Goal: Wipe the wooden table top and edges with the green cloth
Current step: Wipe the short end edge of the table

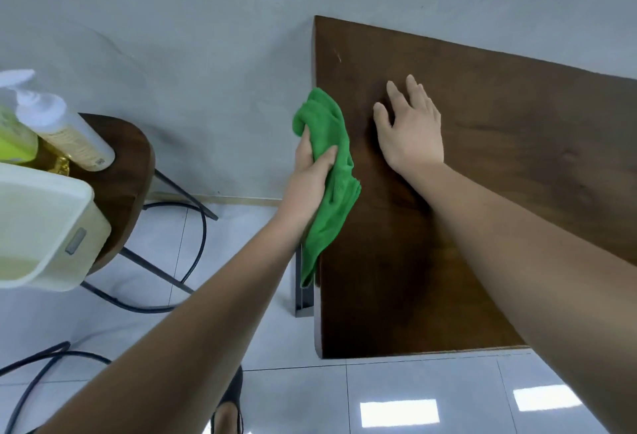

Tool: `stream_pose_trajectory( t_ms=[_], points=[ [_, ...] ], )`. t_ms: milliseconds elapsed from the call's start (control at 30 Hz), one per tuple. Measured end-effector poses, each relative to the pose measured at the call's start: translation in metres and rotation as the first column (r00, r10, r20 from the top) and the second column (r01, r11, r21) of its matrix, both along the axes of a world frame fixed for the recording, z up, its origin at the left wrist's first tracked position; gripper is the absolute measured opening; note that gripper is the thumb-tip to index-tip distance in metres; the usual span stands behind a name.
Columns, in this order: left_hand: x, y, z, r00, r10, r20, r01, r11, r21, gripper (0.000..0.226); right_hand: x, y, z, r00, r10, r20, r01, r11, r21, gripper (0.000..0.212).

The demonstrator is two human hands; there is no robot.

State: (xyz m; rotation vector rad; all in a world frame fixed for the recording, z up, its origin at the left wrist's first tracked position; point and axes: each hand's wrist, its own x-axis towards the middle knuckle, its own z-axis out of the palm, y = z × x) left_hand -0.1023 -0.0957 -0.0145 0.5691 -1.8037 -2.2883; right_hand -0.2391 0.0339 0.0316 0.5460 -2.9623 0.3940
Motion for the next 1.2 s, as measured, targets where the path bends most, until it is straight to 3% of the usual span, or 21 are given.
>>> stream_pose_trajectory(
  t_ms=[167, 400, 500, 600, 700, 767, 900, 967, 1033, 1200],
  points=[
    [0.063, 0.029, -0.002, 1.000, -0.001, 0.024, 0.000, 0.999, 0.040, 0.052, 0.026, 0.016, 0.002, 1.000, 0.019, -0.021, -0.019, 0.999, -0.031, 0.058],
    [0.122, 0.054, -0.006, 0.992, 0.008, 0.123, -0.011, 1.000, 0.019, 0.058, 0.089, 0.064, 0.002, 0.985, 0.160, 0.059, -0.157, 0.986, -0.052, 0.058],
    [0.128, 0.057, 0.003, 0.986, 0.000, 0.166, 0.018, 0.994, -0.104, 0.059, 0.105, 0.076, 0.010, 0.970, 0.182, 0.164, -0.156, 0.975, -0.159, 0.055],
    [0.123, 0.057, 0.008, 0.984, 0.026, 0.174, 0.034, 0.942, -0.335, 0.054, 0.124, 0.082, 0.014, 0.949, 0.249, 0.192, -0.199, 0.949, -0.245, 0.055],
    [0.114, 0.058, 0.012, 0.973, 0.047, 0.224, 0.089, 0.823, -0.561, 0.060, 0.141, 0.083, 0.014, 0.926, 0.307, 0.218, -0.246, 0.932, -0.267, 0.059],
    [0.104, 0.058, 0.014, 0.961, 0.045, 0.273, 0.160, 0.715, -0.681, 0.076, 0.143, 0.083, 0.011, 0.928, 0.314, 0.198, -0.261, 0.931, -0.255, 0.060],
    [0.077, 0.060, 0.017, 0.940, 0.083, 0.332, 0.278, 0.380, -0.882, 0.098, 0.120, 0.090, 0.009, 0.953, 0.262, 0.153, -0.232, 0.955, -0.187, 0.058],
    [0.064, 0.061, 0.022, 0.932, 0.079, 0.355, 0.332, 0.210, -0.919, 0.098, 0.103, 0.102, 0.007, 0.965, 0.229, 0.125, -0.214, 0.969, -0.126, 0.058],
    [0.054, 0.064, 0.022, 0.925, 0.049, 0.377, 0.371, 0.098, -0.924, 0.094, 0.086, 0.120, 0.004, 0.975, 0.196, 0.100, -0.190, 0.980, -0.062, 0.058],
    [0.029, 0.089, 0.028, 0.910, -0.033, 0.413, 0.412, -0.042, -0.910, 0.088, 0.058, 0.166, -0.005, 0.993, 0.096, 0.074, -0.102, 0.992, 0.079, 0.060]
  ],
)
